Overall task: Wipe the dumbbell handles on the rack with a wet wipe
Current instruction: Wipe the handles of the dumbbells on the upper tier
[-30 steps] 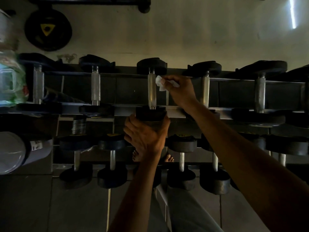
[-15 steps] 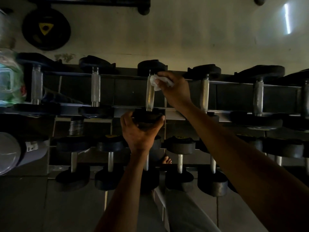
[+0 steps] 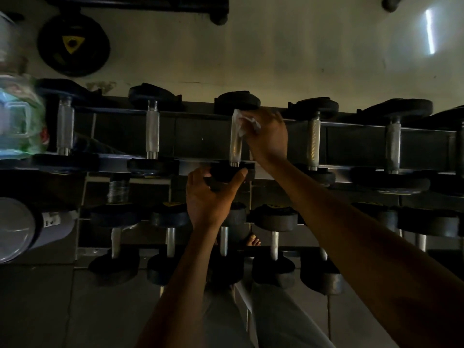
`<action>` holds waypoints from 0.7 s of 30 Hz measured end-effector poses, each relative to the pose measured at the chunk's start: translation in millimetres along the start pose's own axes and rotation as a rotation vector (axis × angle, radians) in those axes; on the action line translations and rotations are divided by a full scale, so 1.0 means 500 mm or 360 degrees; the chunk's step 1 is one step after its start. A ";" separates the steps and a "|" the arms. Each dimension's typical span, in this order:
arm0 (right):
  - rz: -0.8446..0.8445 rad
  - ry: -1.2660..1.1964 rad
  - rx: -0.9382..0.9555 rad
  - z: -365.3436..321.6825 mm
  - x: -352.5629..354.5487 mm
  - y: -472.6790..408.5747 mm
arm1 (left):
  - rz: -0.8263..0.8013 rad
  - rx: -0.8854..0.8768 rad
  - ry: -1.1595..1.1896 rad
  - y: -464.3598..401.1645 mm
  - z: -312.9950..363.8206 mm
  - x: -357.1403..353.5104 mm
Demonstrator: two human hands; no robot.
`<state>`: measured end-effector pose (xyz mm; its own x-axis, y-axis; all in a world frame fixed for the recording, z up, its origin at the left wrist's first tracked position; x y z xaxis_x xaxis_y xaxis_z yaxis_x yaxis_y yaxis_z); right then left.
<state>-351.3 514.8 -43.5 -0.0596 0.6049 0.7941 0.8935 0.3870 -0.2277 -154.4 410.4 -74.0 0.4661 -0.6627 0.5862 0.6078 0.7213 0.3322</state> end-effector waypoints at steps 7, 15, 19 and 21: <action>-0.0273 0.0023 0.0139 0.007 -0.017 0.010 | -0.0265 0.0038 -0.0161 -0.030 0.024 0.008; -0.0707 -0.0049 0.0328 -0.006 -0.011 0.068 | -0.0272 0.0126 0.0054 -0.028 0.006 0.001; -0.0769 -0.0175 0.0271 0.007 -0.010 0.082 | -0.0147 0.0127 0.0147 0.000 0.007 -0.001; -0.0763 -0.0229 0.0173 0.021 -0.013 0.090 | -0.0126 0.0138 0.0196 0.005 0.003 -0.006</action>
<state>-315.3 535.7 -65.0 -0.5187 0.4283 0.7399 0.6999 0.7098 0.0798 -155.3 414.6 -73.6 0.4976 -0.7340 0.4622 0.5903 0.6770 0.4395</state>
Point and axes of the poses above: each hand's wrist, its own y-axis away from the middle knuckle, its own x-axis out of the back of the hand, z = x × y, the point moved 6 cm from there along -y, towards the middle knuckle, and after that the axes turned 4 degrees about x, right-handed, at the moved point
